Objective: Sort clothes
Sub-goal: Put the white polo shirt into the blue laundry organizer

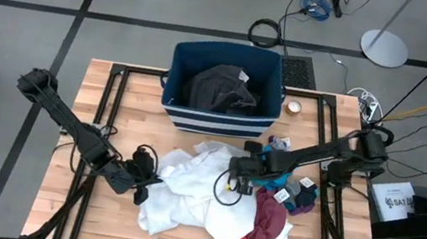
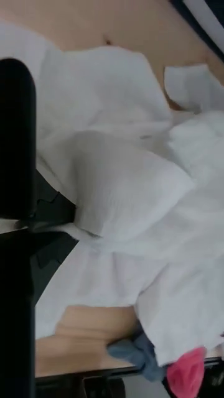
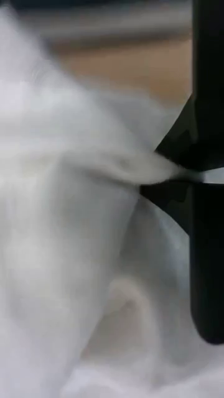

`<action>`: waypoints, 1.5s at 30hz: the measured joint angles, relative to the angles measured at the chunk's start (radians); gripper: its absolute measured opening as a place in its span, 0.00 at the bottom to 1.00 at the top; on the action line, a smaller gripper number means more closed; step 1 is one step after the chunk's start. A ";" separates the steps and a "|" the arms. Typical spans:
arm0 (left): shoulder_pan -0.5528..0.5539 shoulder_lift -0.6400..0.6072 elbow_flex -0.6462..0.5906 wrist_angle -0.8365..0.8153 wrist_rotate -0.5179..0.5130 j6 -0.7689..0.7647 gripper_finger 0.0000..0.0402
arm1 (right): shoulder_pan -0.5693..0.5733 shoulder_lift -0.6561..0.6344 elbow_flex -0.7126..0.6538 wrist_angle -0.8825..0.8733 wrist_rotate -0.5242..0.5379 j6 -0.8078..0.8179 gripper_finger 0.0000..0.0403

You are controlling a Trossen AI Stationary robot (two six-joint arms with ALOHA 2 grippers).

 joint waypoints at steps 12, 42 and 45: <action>0.101 0.174 0.000 0.267 0.030 0.103 0.04 | 0.062 -0.193 0.179 -0.165 -0.120 0.208 0.00; 0.193 -0.152 0.206 -0.384 0.241 0.134 0.27 | 0.082 0.171 0.559 0.077 -0.069 0.110 0.00; 0.179 -0.197 0.207 -0.406 0.297 0.135 0.27 | 0.078 0.172 0.558 0.035 -0.070 0.108 0.00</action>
